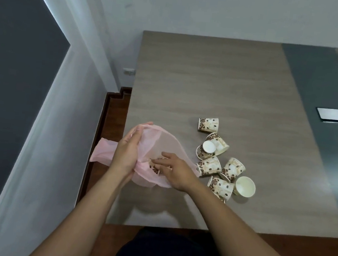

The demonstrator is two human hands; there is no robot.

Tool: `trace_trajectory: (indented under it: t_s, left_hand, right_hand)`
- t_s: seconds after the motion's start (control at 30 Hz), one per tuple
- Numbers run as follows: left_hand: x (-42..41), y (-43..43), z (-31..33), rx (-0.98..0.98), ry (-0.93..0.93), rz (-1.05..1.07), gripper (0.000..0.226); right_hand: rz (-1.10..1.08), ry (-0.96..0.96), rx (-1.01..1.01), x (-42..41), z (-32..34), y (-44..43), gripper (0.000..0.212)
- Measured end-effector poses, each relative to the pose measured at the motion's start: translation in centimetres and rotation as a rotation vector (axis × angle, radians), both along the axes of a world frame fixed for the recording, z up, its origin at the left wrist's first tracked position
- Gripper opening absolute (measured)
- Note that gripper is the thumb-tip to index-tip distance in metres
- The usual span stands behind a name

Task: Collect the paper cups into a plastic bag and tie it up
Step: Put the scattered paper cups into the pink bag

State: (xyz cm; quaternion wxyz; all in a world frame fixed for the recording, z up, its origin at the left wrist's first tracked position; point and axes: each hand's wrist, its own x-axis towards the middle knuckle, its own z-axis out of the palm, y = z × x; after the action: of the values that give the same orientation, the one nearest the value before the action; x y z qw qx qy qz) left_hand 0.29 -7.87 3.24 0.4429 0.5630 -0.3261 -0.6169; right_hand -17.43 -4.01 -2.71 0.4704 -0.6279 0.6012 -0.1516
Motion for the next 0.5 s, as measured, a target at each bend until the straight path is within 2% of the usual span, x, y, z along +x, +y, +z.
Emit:
trace_trajectory:
  t_s: [0.1,0.2,0.27,0.37,0.43,0.5]
  left_hand:
    - [0.6,-0.1,-0.2,-0.059,-0.211,-0.010,0.030]
    - [0.9,0.5,-0.7,-0.107,-0.394,-0.077,0.028]
    - [1.1,1.2,-1.2,-0.106,-0.448,-0.099,0.031]
    - [1.3,2.0,-2.9,-0.094,-0.418,-0.133,0.034]
    - [1.1,2.4,-3.3,-0.067,-0.405,-0.158,0.034]
    - [0.8,2.6,-3.5,-0.066,-0.404,-0.176,0.035]
  right_hand:
    - [-0.140,0.038,-0.042,-2.8,0.5,0.3,0.025]
    - [-0.370,0.123,0.065,-7.2,0.0,1.5,0.027]
    - [-0.425,0.279,0.206,-10.0,-0.7,2.6,0.032]
    - [-0.308,0.559,0.537,-12.5,-1.9,5.4,0.043]
    - [-0.399,0.486,0.690,-13.5,-3.5,7.0,0.049]
    - [-0.515,0.401,0.742,-14.2,-5.9,8.5,0.052]
